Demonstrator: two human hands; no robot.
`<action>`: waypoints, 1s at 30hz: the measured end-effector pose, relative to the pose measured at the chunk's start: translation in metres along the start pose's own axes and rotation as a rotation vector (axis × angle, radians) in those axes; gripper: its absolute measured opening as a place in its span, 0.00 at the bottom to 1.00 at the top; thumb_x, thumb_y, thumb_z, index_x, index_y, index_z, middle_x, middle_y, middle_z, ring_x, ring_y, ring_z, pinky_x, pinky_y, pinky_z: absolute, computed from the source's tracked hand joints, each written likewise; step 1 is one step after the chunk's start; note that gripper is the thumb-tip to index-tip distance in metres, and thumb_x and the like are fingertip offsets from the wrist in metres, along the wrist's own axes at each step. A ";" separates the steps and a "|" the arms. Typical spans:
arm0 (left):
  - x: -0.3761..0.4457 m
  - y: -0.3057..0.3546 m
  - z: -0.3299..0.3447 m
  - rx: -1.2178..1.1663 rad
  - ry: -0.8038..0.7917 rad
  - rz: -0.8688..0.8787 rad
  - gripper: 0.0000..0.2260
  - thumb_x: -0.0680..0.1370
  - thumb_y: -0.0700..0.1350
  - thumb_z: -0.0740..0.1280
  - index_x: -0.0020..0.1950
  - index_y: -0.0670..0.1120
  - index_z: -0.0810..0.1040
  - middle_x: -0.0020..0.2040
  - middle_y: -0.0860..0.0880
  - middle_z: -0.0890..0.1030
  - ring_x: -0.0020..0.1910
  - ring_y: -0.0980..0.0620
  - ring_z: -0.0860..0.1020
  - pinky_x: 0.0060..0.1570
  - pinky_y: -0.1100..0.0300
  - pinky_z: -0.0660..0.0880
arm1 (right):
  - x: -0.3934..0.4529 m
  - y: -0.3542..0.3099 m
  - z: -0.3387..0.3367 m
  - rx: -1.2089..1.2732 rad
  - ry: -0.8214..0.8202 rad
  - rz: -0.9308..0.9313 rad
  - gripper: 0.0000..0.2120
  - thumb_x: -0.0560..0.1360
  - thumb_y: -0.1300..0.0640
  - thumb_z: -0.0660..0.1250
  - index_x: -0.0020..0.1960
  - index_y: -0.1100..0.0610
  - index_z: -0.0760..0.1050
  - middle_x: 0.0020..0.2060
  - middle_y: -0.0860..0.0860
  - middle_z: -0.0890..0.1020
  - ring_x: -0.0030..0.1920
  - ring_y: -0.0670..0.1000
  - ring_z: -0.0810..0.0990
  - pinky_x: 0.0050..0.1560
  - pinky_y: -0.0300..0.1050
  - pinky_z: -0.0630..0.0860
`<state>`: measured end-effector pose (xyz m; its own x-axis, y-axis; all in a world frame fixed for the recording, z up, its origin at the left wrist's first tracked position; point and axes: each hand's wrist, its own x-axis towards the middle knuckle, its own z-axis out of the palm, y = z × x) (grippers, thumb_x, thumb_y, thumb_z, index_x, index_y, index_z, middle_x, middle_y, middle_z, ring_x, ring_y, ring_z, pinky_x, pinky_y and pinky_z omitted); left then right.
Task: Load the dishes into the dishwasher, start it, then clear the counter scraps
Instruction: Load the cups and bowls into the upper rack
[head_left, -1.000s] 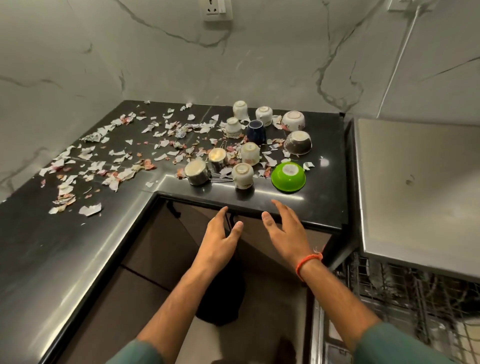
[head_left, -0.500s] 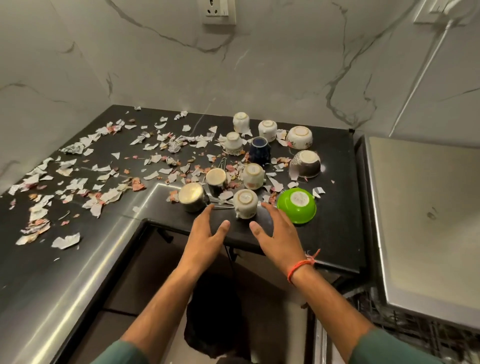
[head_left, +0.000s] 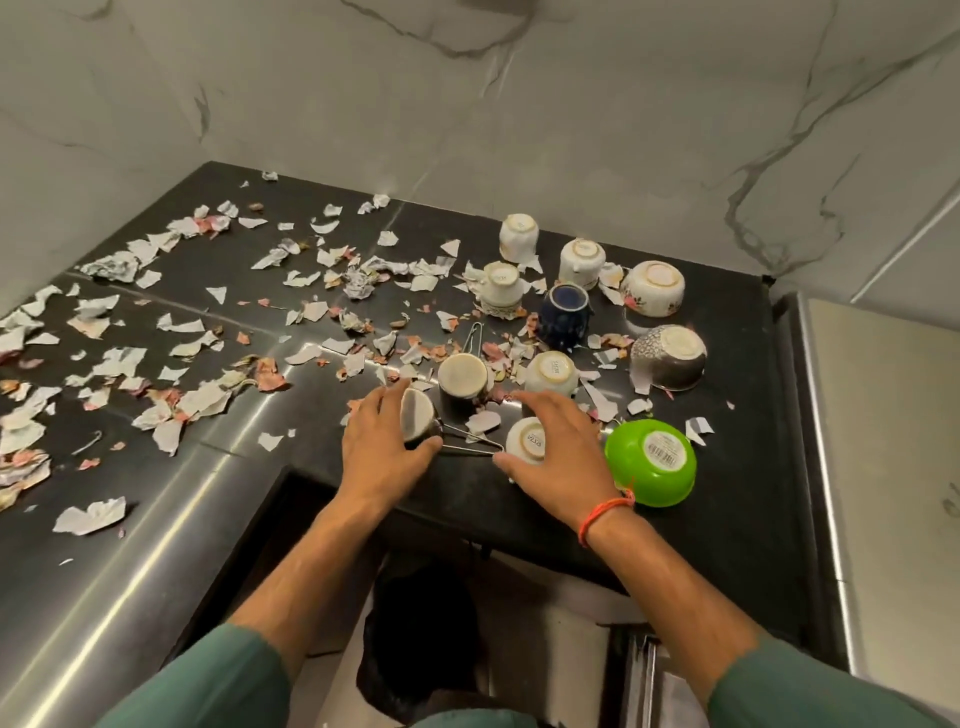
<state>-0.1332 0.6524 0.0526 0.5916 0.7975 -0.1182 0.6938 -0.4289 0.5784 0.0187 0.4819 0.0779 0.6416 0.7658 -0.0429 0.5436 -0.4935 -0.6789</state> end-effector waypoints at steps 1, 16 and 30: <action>0.003 -0.003 0.001 -0.004 -0.018 -0.012 0.40 0.74 0.55 0.76 0.81 0.54 0.59 0.80 0.45 0.63 0.80 0.45 0.58 0.79 0.42 0.56 | 0.004 0.001 0.002 -0.028 -0.025 0.008 0.37 0.65 0.44 0.77 0.71 0.39 0.67 0.69 0.47 0.70 0.70 0.51 0.68 0.72 0.50 0.66; 0.010 -0.016 0.000 -0.204 0.045 0.016 0.47 0.67 0.55 0.81 0.81 0.56 0.60 0.72 0.50 0.73 0.72 0.49 0.69 0.73 0.45 0.67 | 0.003 0.021 0.015 -0.081 -0.035 0.159 0.36 0.64 0.49 0.76 0.70 0.41 0.69 0.62 0.45 0.74 0.63 0.51 0.74 0.60 0.49 0.75; -0.018 0.027 0.018 -0.363 -0.074 0.219 0.48 0.65 0.56 0.83 0.80 0.56 0.62 0.75 0.52 0.68 0.74 0.52 0.66 0.75 0.49 0.64 | -0.072 0.030 -0.051 0.141 0.342 0.266 0.35 0.61 0.53 0.82 0.66 0.42 0.74 0.57 0.41 0.78 0.58 0.42 0.75 0.59 0.36 0.72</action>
<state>-0.1180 0.6194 0.0556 0.7460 0.6659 -0.0108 0.3666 -0.3970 0.8414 0.0166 0.3908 0.0981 0.9036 0.4283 -0.0008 0.2719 -0.5751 -0.7716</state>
